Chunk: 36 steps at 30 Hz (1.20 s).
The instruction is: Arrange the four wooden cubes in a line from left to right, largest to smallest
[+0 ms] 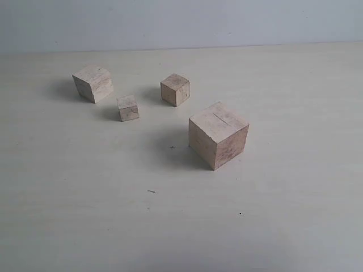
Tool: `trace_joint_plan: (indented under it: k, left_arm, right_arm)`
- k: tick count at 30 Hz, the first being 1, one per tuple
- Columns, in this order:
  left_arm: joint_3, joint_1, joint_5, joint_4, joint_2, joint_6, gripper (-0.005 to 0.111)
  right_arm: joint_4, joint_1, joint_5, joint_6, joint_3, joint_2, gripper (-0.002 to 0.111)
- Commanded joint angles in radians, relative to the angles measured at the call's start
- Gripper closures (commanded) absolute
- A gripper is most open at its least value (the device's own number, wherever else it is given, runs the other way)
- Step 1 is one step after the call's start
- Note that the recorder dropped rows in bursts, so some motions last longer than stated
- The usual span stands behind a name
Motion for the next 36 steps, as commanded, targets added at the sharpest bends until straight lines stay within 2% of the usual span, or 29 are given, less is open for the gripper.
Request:
trace_joint_plan:
  k: [1,8,16,21,23,25,26,30,33,36]
  left_arm:
    - [-0.001,-0.008,-0.007,-0.003,-0.004,-0.005,0.107]
    - [-0.001,-0.008,-0.007,-0.003,-0.004,-0.005,0.107]
    - [-0.001,-0.008,-0.007,-0.003,-0.004,-0.005,0.107]
    - [-0.001,-0.008,-0.007,-0.003,-0.004,-0.005,0.107]
    - [-0.001,-0.008,-0.007,-0.003,-0.004,-0.005,0.107]
    - [-0.001,-0.008,-0.007,-0.003,-0.004,-0.005,0.107]
    - [-0.001,-0.008,-0.007,-0.003,-0.004,-0.005,0.107]
    - [-0.001,-0.008,-0.007,-0.003,-0.004,-0.005,0.107]
    - [-0.001,-0.008,-0.007,-0.003,-0.004,-0.005,0.107]
    - [-0.001,-0.008,-0.007,-0.003,-0.004,-0.005,0.107]
  right_arm:
    - [0.003,0.002,-0.006,-0.006,0.004,-0.006,0.108]
    - [0.003,0.002,-0.023,-0.006,0.004,-0.006,0.108]
    - [0.016,0.002,-0.421,-0.006,0.004,-0.006,0.108]
    - [0.016,0.002,-0.477,-0.004,0.004,-0.006,0.108]
    - [0.016,0.002,-0.598,0.002,0.004,-0.006,0.108]
    - [0.016,0.002,-0.642,0.068,0.004,-0.006,0.108]
    - [0.016,0.002,-0.628,0.098,-0.002,-0.006,0.108]
    - [0.039,0.002,-0.368,0.134,-0.172,-0.003,0.108]
    - [0.048,0.002,-0.103,0.134,-0.372,0.129,0.108]
    - [0.136,0.002,0.063,0.11,-0.54,0.283,0.108]
